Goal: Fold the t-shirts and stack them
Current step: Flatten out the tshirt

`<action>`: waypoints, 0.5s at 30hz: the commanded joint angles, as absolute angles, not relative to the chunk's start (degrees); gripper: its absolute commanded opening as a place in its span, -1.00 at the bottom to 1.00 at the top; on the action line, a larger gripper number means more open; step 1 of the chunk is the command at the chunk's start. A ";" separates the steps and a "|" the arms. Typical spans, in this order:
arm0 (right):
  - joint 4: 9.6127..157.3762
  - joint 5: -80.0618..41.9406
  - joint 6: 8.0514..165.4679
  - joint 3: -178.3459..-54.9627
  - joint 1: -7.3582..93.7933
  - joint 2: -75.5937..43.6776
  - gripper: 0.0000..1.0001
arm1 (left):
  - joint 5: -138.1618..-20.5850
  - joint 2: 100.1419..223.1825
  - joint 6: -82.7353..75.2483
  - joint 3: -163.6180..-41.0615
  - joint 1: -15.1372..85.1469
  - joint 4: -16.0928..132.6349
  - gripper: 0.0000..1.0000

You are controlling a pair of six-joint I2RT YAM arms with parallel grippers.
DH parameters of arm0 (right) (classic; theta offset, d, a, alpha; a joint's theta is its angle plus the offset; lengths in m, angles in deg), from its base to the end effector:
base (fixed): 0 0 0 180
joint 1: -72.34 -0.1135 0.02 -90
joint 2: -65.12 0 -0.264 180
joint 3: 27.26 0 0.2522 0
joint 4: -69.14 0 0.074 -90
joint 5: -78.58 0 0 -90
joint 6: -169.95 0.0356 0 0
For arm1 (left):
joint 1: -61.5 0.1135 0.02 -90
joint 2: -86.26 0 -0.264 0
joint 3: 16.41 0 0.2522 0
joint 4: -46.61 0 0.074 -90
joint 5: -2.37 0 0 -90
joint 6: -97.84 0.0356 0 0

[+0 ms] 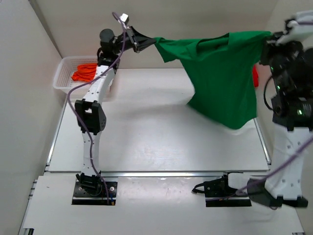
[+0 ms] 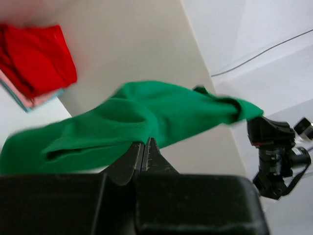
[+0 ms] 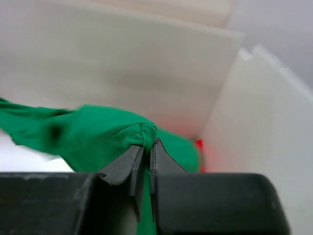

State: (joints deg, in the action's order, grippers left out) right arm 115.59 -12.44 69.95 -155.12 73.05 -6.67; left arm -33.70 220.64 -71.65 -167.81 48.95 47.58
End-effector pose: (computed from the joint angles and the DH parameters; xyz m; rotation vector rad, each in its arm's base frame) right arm 0.1863 -0.0017 0.5918 -0.1285 1.3985 -0.1427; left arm 0.5180 -0.1448 0.4023 0.0174 1.7189 -1.8645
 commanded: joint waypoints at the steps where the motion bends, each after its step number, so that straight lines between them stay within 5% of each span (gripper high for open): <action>1: 111.29 -10.18 70.18 -150.40 74.89 0.68 -1.00 | -32.26 206.16 -69.17 -160.99 53.59 39.54 -1.00; 6: 107.08 -17.22 76.16 -130.08 72.71 9.38 -0.98 | -31.82 203.77 -63.36 -151.93 54.56 43.67 -1.00; 9: 105.67 -14.42 79.59 -117.77 61.93 12.21 -1.00 | -32.44 202.63 -61.33 -141.74 56.40 43.25 -0.96; 11: 105.31 -11.45 82.66 -109.18 47.56 12.30 -1.00 | -33.05 201.57 -67.45 -127.98 59.55 31.35 -0.60; 14: 101.63 -1.06 87.48 -99.41 28.88 7.06 -1.00 | -32.71 200.17 -77.29 -115.64 64.81 14.73 -0.58; 15: 99.27 -1.31 88.63 -98.07 22.49 5.03 -1.00 | -32.27 200.16 -78.55 -114.64 65.54 13.02 -0.13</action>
